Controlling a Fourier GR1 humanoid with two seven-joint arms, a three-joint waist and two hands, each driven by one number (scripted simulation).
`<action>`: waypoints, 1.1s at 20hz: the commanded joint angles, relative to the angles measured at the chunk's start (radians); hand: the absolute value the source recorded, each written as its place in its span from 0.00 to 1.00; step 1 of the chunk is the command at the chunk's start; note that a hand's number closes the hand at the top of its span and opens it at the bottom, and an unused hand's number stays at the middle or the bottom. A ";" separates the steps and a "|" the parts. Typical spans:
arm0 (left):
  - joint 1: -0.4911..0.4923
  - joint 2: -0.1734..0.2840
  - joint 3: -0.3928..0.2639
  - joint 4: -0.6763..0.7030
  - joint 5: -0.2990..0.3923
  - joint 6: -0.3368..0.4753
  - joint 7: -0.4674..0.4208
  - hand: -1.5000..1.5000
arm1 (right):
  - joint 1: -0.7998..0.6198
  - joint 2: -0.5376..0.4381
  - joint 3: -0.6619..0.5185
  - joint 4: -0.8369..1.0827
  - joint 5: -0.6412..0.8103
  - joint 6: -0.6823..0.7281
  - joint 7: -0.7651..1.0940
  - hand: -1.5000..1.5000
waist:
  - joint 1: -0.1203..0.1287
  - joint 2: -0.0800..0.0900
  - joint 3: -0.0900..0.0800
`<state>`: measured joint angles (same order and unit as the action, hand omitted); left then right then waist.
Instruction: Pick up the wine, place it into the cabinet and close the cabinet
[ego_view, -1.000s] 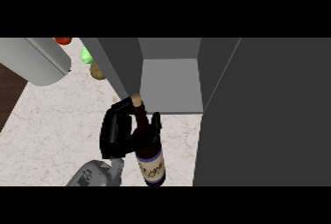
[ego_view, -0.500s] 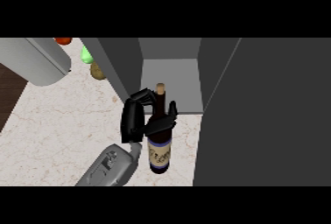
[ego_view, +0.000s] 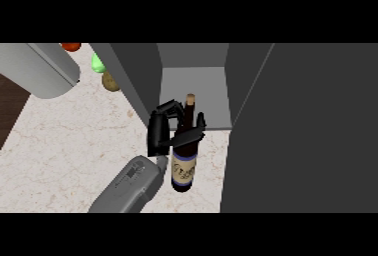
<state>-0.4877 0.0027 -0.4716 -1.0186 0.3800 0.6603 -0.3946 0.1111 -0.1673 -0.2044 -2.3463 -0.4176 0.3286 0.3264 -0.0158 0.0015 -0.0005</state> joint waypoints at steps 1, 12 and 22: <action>-0.060 -0.003 -0.024 0.121 0.118 0.017 -0.115 1.00 | 0.042 0.034 0.003 -0.026 -0.047 0.037 -0.038 0.00 | -0.008 0.002 0.000; -0.294 -0.003 0.013 0.351 0.293 -0.063 -0.172 1.00 | 0.031 0.041 0.029 -0.114 -0.061 -0.014 0.055 0.00 | -0.026 0.004 0.000; -0.465 -0.003 0.094 0.605 0.343 -0.166 -0.176 1.00 | -0.046 0.014 -0.025 0.020 -0.056 0.022 -0.006 0.00 | -0.018 0.008 0.000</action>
<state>-0.8782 0.0000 -0.4181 -0.5208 0.7054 0.5303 -0.5639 0.0872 -0.1527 -0.2296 -2.3311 -0.4691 0.3412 0.3328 -0.0349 0.0067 -0.0004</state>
